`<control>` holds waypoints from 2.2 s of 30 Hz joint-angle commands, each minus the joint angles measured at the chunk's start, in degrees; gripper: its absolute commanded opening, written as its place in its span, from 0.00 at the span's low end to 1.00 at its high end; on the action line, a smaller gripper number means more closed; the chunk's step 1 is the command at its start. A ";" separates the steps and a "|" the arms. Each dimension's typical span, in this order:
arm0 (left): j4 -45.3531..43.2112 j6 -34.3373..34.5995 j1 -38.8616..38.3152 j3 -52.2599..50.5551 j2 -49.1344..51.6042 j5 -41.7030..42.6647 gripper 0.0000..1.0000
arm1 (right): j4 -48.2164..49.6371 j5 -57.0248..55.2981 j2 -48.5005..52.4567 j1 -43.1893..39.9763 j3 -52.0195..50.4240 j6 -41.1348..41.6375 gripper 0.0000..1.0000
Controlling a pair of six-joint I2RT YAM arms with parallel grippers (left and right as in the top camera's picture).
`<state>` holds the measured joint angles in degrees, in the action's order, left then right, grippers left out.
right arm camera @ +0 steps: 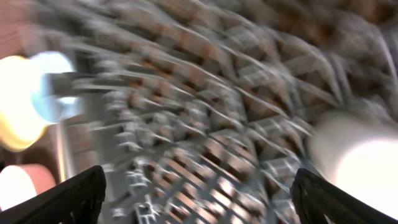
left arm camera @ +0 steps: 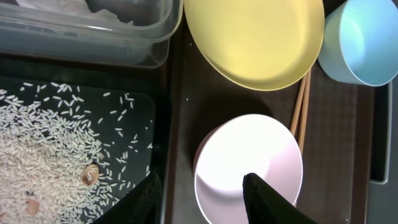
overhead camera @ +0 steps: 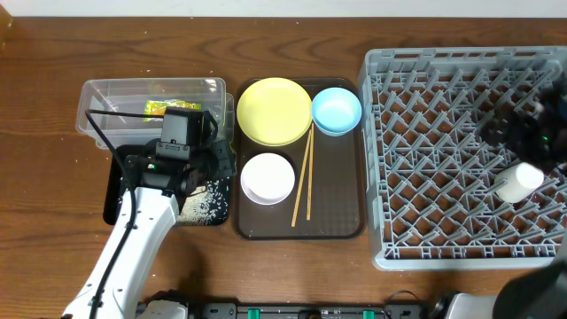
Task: Sort waste into correct bins and load items into the dishwasher rack
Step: 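Reach the right gripper to the pink bowl and grasp its rim, then lift the pink bowl and carry it to the rack's back edge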
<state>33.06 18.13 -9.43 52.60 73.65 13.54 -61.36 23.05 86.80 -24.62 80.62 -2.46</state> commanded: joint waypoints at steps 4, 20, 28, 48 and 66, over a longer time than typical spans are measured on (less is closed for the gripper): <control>2.43 0.07 0.00 0.13 -0.28 -5.88 0.45 | 3.98 3.32 -4.17 16.90 1.53 -2.54 0.93; 13.77 15.19 8.79 0.13 -0.31 -19.12 0.58 | 18.49 -5.97 14.19 53.64 1.42 6.82 0.81; 13.88 15.19 8.76 0.13 -0.31 -19.12 0.59 | 18.88 -9.77 25.75 61.20 1.42 11.26 0.59; 14.08 15.19 8.76 0.13 -0.31 -19.12 0.59 | 11.26 -29.73 20.04 53.68 13.29 9.38 0.01; 14.05 15.19 8.76 0.13 -0.28 -19.12 0.59 | 29.86 -85.18 16.68 37.29 15.17 3.02 0.01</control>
<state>46.78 32.86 -0.91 52.60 73.65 -4.71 -32.38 -45.39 100.27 14.09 95.83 2.09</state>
